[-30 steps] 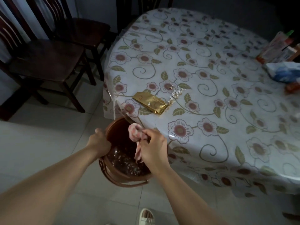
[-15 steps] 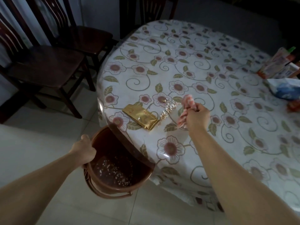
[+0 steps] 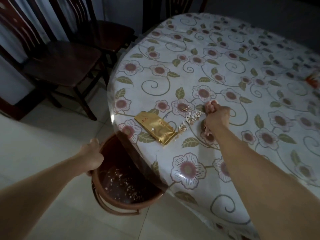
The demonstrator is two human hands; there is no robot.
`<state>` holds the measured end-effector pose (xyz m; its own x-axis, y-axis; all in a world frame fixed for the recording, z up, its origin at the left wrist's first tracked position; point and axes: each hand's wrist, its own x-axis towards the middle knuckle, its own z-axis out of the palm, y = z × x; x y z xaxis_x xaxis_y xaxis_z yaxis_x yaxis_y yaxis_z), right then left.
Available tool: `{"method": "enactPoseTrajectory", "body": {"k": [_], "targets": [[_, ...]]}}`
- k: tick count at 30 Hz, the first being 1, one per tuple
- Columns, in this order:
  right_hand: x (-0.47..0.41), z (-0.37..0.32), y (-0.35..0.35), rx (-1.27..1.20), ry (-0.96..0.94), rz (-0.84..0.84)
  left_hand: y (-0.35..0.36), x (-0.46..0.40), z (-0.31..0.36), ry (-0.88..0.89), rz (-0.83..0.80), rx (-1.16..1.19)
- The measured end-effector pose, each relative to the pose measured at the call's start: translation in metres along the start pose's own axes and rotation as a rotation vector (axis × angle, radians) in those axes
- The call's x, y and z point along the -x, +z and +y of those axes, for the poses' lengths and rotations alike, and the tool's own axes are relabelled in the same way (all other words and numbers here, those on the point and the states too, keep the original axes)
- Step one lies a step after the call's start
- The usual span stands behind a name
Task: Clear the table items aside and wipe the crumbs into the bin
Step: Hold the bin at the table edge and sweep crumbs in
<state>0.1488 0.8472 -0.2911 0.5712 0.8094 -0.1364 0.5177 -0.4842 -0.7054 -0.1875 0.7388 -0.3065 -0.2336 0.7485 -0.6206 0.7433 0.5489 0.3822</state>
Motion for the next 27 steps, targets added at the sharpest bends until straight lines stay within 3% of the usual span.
{"method": "enactPoseTrajectory", "body": {"k": [4, 13, 27], "targets": [[0.012, -0.009, 0.017, 0.072, -0.151, -0.092, 0.000, -0.002, 0.000, -0.008, -0.014, 0.023], [0.072, -0.016, 0.022, 0.122, -0.299, -0.286, 0.003, -0.002, -0.005, -0.028, -0.017, 0.069], [0.171, -0.008, 0.040, 0.113, -0.292, -0.206, -0.005, 0.021, -0.003, -0.007, -0.018, 0.083]]}}
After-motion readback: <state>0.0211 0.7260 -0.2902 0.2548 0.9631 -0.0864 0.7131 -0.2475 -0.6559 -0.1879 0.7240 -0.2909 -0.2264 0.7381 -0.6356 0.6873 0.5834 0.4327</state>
